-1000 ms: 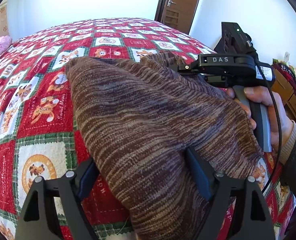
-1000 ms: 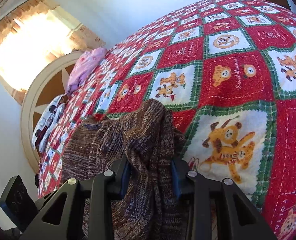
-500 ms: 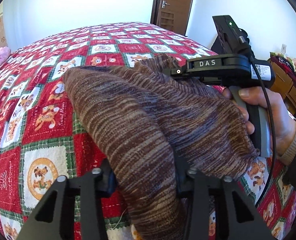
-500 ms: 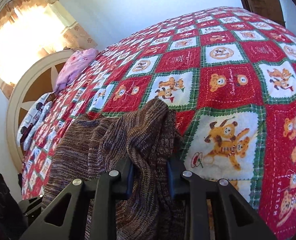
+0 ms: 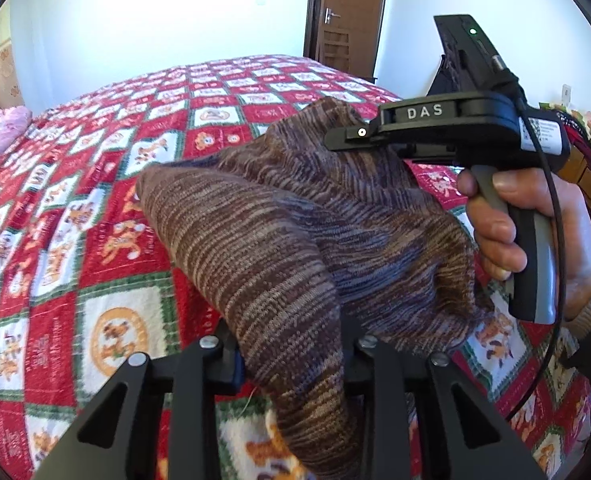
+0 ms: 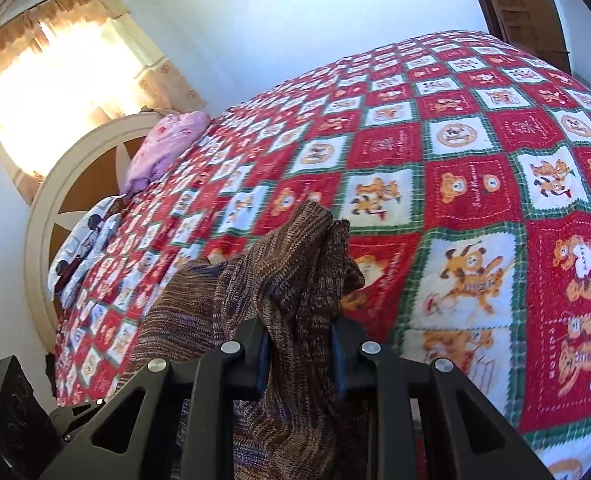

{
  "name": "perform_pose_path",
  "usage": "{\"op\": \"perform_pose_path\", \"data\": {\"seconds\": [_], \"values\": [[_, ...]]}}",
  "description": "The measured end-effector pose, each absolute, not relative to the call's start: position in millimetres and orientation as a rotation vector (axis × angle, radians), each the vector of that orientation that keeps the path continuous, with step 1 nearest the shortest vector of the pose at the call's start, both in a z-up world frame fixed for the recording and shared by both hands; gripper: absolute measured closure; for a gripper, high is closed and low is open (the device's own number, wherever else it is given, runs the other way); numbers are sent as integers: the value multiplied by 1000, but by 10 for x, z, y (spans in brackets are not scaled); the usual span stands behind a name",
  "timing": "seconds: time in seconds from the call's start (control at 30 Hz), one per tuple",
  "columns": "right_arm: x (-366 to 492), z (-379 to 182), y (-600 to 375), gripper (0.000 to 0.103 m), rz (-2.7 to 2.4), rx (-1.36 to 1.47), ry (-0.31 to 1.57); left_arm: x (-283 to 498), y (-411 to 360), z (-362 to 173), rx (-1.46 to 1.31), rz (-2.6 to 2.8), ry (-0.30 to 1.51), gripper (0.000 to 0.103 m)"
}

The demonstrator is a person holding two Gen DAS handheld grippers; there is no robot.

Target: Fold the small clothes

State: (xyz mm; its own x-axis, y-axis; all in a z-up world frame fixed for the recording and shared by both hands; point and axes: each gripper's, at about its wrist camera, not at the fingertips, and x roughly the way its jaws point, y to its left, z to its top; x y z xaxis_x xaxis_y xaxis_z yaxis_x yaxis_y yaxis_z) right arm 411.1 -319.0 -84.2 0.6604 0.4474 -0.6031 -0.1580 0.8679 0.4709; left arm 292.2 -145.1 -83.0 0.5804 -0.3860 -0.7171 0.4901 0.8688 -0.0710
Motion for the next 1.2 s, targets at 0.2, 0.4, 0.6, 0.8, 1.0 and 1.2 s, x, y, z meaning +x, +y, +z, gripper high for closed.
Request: {"op": "perform_pose_path", "data": {"seconds": [0.2,0.4,0.6,0.8,1.0,1.2], "values": [[3958,-722,-2902,78,414,396,765,2660,-1207,-707,171,-476,748,71],[3823,-637,-2528,78,477,387,768,2471,-913,-653,170,-431,748,71],[3715,-592,-2130,78,537,391,769,2312,-601,-580,152,-381,745,72],[3617,-487,-1732,78,595,366,765,2119,-318,-514,129,-334,731,72],[3530,-397,-1303,79,651,333,764,1918,-2,-445,113,-283,708,72],[3492,-364,-782,79,720,302,776,1759,348,-433,85,-224,693,72]]}}
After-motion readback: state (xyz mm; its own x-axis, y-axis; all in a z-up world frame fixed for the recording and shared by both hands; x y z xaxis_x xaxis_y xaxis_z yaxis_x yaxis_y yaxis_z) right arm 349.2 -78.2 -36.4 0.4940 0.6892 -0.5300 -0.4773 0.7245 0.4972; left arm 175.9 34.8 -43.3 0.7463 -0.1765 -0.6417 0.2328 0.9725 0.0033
